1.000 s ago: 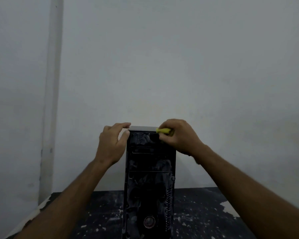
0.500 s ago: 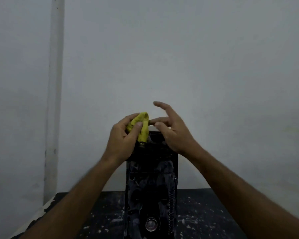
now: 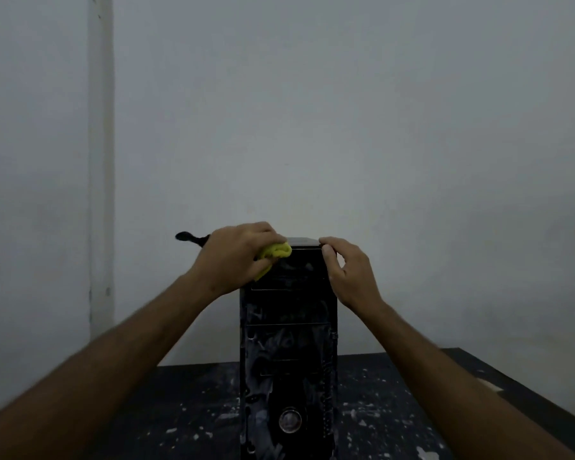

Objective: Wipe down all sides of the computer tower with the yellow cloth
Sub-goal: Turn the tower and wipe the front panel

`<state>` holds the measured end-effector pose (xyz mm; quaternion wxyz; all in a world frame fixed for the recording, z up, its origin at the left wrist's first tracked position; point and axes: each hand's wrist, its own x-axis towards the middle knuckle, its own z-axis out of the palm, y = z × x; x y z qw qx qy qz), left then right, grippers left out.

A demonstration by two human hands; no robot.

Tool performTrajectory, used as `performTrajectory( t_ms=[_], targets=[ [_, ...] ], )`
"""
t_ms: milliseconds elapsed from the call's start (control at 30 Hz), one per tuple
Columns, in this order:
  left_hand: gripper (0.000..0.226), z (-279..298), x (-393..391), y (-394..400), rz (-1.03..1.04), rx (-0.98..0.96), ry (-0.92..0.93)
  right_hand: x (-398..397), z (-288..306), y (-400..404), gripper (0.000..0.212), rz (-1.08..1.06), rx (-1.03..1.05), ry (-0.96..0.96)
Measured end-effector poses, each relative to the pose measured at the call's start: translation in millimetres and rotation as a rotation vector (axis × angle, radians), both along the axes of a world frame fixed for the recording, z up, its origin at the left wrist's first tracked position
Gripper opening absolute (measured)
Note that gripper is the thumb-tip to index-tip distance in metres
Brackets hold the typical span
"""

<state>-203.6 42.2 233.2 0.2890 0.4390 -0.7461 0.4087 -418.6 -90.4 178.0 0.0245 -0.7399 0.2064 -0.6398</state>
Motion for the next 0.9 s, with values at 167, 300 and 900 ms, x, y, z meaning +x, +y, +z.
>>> performTrajectory(
  t_ms=[167,300,900],
  targets=[
    [0.026,1.9,11.8,-0.8,0.072,0.042,-0.112,1.9,-4.3,-4.9,0.027,0.022,0.013,-0.019],
    [0.028,10.8,3.3,-7.3,0.070,0.002,-0.028,8.1,-6.3,-3.8,0.031,0.027,0.033,-0.054],
    [0.037,-14.6,33.5,-1.5,0.027,0.006,0.145,21.8,-16.4,-4.6,0.031,0.037,0.036,-0.163]
  ],
)
